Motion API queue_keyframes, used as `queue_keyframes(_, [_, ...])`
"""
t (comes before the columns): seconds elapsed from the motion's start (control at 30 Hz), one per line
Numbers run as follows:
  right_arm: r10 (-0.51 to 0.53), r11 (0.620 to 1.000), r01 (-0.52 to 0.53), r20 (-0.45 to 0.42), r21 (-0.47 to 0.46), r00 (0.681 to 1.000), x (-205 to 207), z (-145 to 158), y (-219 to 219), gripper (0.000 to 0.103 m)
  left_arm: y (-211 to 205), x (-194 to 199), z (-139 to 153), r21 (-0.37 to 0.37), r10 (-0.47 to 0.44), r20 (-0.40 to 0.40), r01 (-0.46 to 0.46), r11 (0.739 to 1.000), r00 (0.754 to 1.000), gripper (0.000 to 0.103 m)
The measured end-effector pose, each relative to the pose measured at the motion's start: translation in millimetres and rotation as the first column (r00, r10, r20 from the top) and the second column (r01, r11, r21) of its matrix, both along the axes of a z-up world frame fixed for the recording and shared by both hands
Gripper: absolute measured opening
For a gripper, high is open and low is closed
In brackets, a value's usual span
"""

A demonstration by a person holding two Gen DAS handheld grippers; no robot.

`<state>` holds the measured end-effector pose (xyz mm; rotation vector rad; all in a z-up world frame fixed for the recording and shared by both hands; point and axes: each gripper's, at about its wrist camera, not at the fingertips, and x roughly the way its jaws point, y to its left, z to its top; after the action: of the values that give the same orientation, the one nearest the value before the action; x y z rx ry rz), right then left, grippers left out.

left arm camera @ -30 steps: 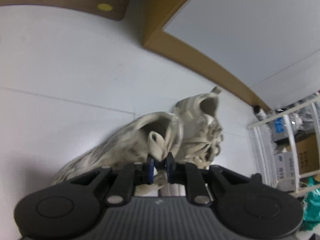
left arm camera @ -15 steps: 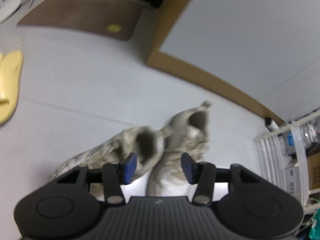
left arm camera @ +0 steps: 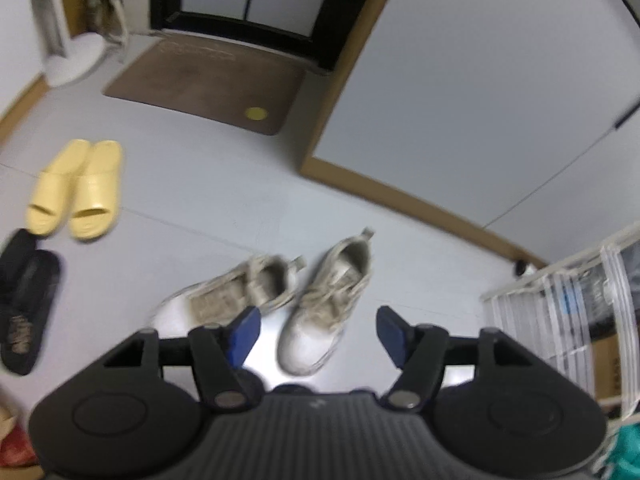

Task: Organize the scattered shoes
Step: 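Move the right gripper down to the patterned sneaker's collar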

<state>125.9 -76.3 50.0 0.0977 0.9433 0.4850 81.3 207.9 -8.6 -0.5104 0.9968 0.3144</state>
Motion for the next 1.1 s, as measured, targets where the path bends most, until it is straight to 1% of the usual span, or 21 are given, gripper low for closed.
queue_keyframes(0.03, [-0.006, 1.0, 0.006, 0.004, 0.016, 1.0, -4, 4, 1, 0.095, -5, -10, 5, 0.002, 0.009, 0.001, -0.009, 1.0, 1.0, 0.073])
queue_keyframes(0.1, [-0.03, 0.999, 0.029, 0.015, 0.045, 0.999, -13, 7, 2, 0.099, -11, -29, 14, 0.004, 0.028, 0.038, -0.028, 1.0, 0.999, 0.075])
queue_keyframes(0.13, [-0.041, 0.998, 0.039, 0.022, 0.058, 0.999, -17, 6, 4, 0.099, -12, -32, 17, 0.023, 0.029, 0.045, -0.03, 0.999, 0.999, 0.075])
queue_keyframes(0.17, [-0.052, 0.997, 0.05, 0.028, 0.058, 0.998, -23, 0, 7, 0.099, -14, -36, 18, 0.066, 0.027, 0.044, -0.03, 0.997, 0.999, 0.075])
queue_keyframes(0.23, [-0.047, 0.998, 0.047, 0.019, 0.036, 0.999, -26, -6, 14, 0.099, -16, -39, 17, 0.114, 0.023, 0.029, -0.026, 0.993, 0.999, 0.075])
queue_keyframes(0.27, [-0.017, 1.0, 0.016, 0.02, 0.025, 1.0, -26, -10, 21, 0.099, -14, -43, 14, 0.11, 0.02, 0.037, -0.024, 0.994, 0.999, 0.076])
queue_keyframes(0.33, [-0.005, 1.0, 0.004, 0.027, 0.024, 1.0, -22, -13, 28, 0.099, -9, -47, 4, 0.089, 0.015, 0.054, -0.019, 0.996, 0.998, 0.076])
queue_keyframes(0.37, [0.0, 1.0, 0.0, 0.03, 0.024, 1.0, -19, -15, 32, 0.099, -7, -50, -1, 0.09, 0.013, 0.061, -0.018, 0.996, 0.998, 0.076])
queue_keyframes(0.4, [-0.009, 1.0, 0.008, 0.029, 0.03, 1.0, -17, -15, 33, 0.099, -5, -52, -8, 0.133, 0.013, 0.063, -0.021, 0.991, 0.998, 0.076])
queue_keyframes(0.43, [-0.018, 0.999, 0.017, 0.028, 0.036, 0.999, -14, -15, 34, 0.099, -4, -53, -13, 0.149, 0.015, 0.064, -0.024, 0.989, 0.998, 0.076])
queue_keyframes(0.5, [-0.03, 0.998, 0.029, 0.012, 0.061, 0.999, -3, -19, 38, 0.099, 8, -55, -31, 0.14, 0.025, 0.059, -0.033, 0.99, 0.998, 0.076])
queue_keyframes(0.53, [-0.032, 0.996, 0.032, 0.0, 0.079, 0.999, 4, -23, 39, 0.099, 11, -56, -36, 0.134, 0.027, 0.053, -0.034, 0.99, 0.998, 0.075])
queue_keyframes(0.6, [-0.039, 0.997, 0.04, -0.017, 0.073, 0.999, 17, -32, 46, 0.099, 22, -54, -48, 0.136, 0.038, 0.038, -0.043, 0.99, 0.999, 0.075])
queue_keyframes(0.63, [-0.031, 0.997, 0.032, -0.02, 0.065, 0.999, 19, -34, 50, 0.099, 27, -53, -50, 0.134, 0.046, 0.034, -0.05, 0.99, 0.998, 0.075])
queue_keyframes(0.7, [-0.016, 0.999, 0.017, -0.027, 0.036, 1.0, 30, -47, 64, 0.099, 36, -50, -50, 0.094, 0.065, 0.044, -0.068, 0.993, 0.997, 0.075])
queue_keyframes(0.8, [-0.017, 0.999, 0.019, -0.052, 0.036, 0.998, 39, -65, 81, 0.099, 46, -44, -51, 0.05, 0.085, 0.069, -0.088, 0.995, 0.994, 0.076])
queue_keyframes(0.9, [-0.003, 0.999, 0.006, -0.074, 0.043, 0.997, 52, -86, 105, 0.099, 53, -37, -61, 0.019, 0.087, 0.047, -0.088, 0.996, 0.995, 0.076])
queue_keyframes(0.97, [0.021, 0.999, -0.018, -0.07, 0.048, 0.997, 59, -97, 119, 0.099, 56, -34, -71, 0.015, 0.091, 0.021, -0.091, 0.996, 0.996, 0.076])
queue_keyframes(1.0, [0.031, 0.998, -0.028, -0.066, 0.051, 0.997, 63, -102, 125, 0.099, 56, -31, -77, 0.033, 0.081, -0.004, -0.08, 0.996, 0.997, 0.076])
queue_keyframes(1.07, [0.021, 0.999, -0.018, -0.065, 0.049, 0.998, 72, -110, 135, 0.099, 58, -28, -84, 0.056, 0.071, -0.032, -0.069, 0.996, 0.997, 0.076])
queue_keyframes(1.1, [-0.007, 0.999, 0.01, -0.066, 0.047, 0.998, 77, -114, 140, 0.099, 60, -27, -86, 0.068, 0.069, -0.042, -0.066, 0.995, 0.997, 0.076])
